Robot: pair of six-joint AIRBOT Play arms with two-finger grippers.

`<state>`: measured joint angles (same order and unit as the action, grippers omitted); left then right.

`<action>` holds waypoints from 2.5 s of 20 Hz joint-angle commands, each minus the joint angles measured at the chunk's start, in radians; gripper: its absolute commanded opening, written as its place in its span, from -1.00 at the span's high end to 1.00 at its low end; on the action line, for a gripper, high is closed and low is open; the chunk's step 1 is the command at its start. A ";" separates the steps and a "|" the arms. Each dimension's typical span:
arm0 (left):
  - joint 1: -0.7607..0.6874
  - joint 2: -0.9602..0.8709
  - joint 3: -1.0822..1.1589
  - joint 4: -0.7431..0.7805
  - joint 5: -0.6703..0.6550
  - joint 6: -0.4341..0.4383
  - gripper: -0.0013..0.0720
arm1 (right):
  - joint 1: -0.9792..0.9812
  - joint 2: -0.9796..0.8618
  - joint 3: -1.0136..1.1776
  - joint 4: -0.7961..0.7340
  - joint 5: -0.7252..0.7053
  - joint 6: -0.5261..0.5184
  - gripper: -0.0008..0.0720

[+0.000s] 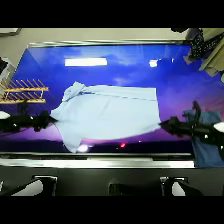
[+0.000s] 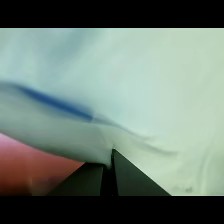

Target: Fold the clothes and pants, and hang the long-sleeved shirts on hangers.

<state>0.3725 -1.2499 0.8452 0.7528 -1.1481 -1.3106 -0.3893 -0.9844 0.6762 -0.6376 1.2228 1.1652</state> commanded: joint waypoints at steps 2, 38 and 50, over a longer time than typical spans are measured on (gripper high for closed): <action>-0.014 0.041 0.394 -0.008 -0.090 -0.041 0.91 | 0.238 0.004 0.412 -0.242 -0.256 0.168 0.89; -0.264 -0.736 0.983 0.343 0.022 -0.259 0.91 | 0.269 -0.999 1.287 -0.492 -0.061 0.519 0.89; -0.140 -0.678 1.140 0.359 -0.260 -0.207 0.05 | 0.102 -0.930 1.297 -0.446 0.317 0.318 -0.07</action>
<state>0.1825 -1.9705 1.9411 1.0996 -1.2743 -1.5528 -0.2054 -1.9697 1.9778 -1.0904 1.3396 1.5929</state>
